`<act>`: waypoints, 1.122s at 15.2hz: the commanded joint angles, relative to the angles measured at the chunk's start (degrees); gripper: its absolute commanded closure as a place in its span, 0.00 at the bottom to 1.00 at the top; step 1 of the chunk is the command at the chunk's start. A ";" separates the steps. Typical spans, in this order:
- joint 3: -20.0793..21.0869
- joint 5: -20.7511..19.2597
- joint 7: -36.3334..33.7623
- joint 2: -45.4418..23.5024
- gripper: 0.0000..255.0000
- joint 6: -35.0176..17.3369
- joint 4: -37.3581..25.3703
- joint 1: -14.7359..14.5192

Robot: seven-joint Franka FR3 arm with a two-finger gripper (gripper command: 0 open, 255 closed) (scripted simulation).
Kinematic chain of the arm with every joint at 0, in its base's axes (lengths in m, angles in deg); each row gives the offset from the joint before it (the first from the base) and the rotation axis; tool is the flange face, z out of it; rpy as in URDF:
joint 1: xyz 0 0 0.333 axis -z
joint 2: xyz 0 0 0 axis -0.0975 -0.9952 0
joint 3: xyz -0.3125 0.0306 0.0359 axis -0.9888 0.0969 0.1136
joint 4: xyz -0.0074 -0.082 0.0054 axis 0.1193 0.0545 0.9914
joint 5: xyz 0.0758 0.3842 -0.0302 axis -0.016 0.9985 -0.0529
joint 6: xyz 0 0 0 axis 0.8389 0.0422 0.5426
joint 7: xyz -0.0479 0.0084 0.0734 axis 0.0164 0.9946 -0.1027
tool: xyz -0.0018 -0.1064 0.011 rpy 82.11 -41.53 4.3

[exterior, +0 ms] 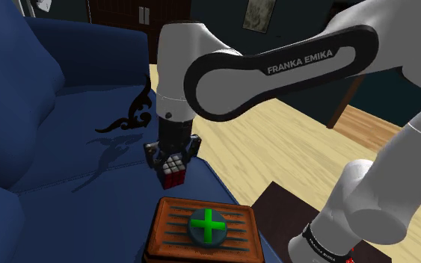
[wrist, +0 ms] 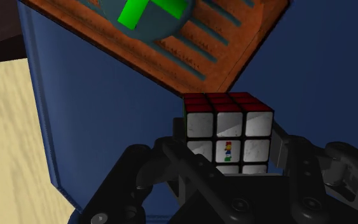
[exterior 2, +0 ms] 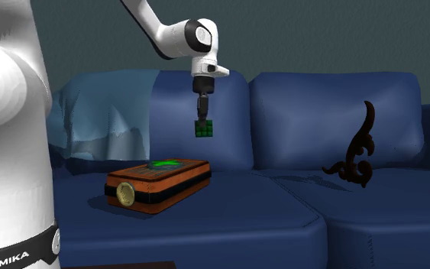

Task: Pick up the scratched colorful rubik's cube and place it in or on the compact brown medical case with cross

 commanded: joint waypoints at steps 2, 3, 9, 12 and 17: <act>0.01 3.36 0.83 7.24 1.00 0.05 6.67 -1.13; -0.01 4.38 0.97 9.55 1.00 0.28 8.63 -1.67; -0.27 9.97 0.84 23.55 1.00 3.36 19.04 -6.02; 0.02 10.78 0.71 24.83 1.00 2.25 21.40 -6.79; 0.98 11.28 0.83 23.26 1.00 -2.09 24.18 -6.85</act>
